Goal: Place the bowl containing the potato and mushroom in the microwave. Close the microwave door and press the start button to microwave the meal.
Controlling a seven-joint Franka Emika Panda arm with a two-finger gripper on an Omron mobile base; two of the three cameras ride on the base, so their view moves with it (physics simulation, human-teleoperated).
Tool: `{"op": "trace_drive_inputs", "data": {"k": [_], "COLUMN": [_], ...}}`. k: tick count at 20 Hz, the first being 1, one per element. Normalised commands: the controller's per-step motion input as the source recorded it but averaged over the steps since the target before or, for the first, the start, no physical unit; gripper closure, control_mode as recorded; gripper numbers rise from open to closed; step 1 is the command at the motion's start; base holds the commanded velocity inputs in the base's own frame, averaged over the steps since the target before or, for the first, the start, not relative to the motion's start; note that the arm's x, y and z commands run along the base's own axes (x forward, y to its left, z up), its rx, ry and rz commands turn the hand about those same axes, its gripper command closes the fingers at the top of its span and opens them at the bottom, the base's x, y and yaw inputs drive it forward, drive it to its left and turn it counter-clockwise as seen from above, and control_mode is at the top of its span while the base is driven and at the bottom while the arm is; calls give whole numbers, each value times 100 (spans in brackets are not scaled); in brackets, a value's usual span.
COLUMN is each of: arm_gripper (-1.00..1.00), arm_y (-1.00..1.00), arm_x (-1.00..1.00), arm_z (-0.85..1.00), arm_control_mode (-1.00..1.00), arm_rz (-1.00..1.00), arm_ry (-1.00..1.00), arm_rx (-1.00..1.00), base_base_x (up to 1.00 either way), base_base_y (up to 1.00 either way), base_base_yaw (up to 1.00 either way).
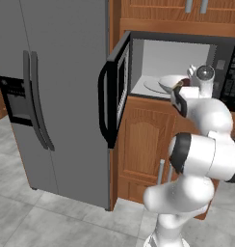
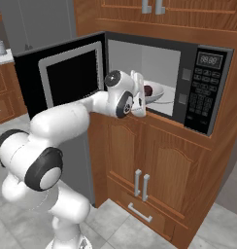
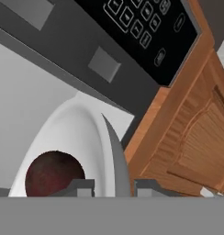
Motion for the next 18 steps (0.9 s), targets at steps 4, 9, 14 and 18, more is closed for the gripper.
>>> {"op": "trace_drive_inputs", "data": {"k": [4, 9, 14, 18], "arm_gripper": [100, 100, 100, 100], "arm_y": [-13, -21, -31, -23], "arm_x": [61, 60, 45, 47], "arm_z": [-4, -10, -29, -31], "arm_control_mode": [-100, -100, -100, -100], "arm_rz": [-1, 0, 0, 0], "arm_ry": [0, 0, 0, 1], "arm_rx": [0, 0, 0, 0], "base_base_x": [0, 0, 0, 0], "base_base_y": [0, 0, 0, 0], "base_base_yaw": [0, 0, 0, 0]}}
